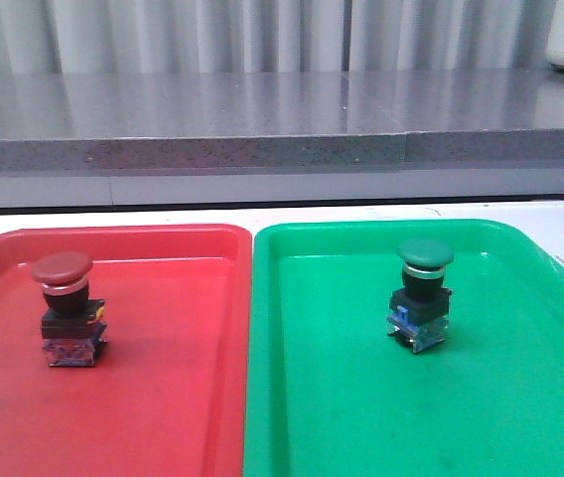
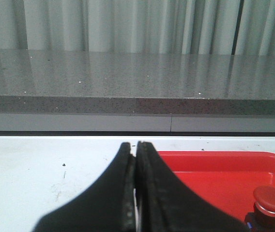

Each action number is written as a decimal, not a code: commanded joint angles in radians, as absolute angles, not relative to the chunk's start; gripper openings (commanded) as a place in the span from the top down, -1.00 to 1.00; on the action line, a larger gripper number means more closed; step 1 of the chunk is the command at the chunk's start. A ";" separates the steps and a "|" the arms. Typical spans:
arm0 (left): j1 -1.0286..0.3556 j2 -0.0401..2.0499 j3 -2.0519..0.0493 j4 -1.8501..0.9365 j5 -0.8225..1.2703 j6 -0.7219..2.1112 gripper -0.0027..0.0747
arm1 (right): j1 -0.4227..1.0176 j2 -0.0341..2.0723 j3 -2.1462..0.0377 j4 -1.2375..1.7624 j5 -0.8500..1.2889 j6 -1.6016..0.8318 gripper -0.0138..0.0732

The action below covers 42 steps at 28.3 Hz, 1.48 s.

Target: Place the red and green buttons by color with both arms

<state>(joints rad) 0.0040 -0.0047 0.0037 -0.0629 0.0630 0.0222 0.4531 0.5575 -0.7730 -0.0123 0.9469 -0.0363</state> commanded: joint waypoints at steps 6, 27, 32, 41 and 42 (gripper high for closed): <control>-0.002 -0.022 0.029 -0.063 -0.020 0.011 0.98 | 0.169 0.313 -0.471 -0.067 0.348 -0.047 0.84; -0.002 -0.020 0.029 -0.063 -0.020 0.011 0.98 | -0.017 -0.027 0.021 0.006 -0.055 -0.029 0.84; -0.002 -0.020 0.029 -0.063 -0.020 0.011 0.98 | -0.017 -0.027 0.021 0.013 -0.055 -0.029 0.84; -0.002 -0.020 0.029 -0.063 -0.020 0.011 0.98 | -0.016 -0.027 0.021 0.013 -0.055 -0.029 0.84; -0.002 -0.020 0.029 -0.063 -0.020 0.011 0.98 | -0.015 -0.027 0.021 0.013 -0.055 -0.029 0.84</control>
<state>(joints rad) 0.0040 -0.0047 0.0037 -0.0629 0.0630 0.0222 -0.0116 -0.0102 0.0282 0.0149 0.0342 -0.0306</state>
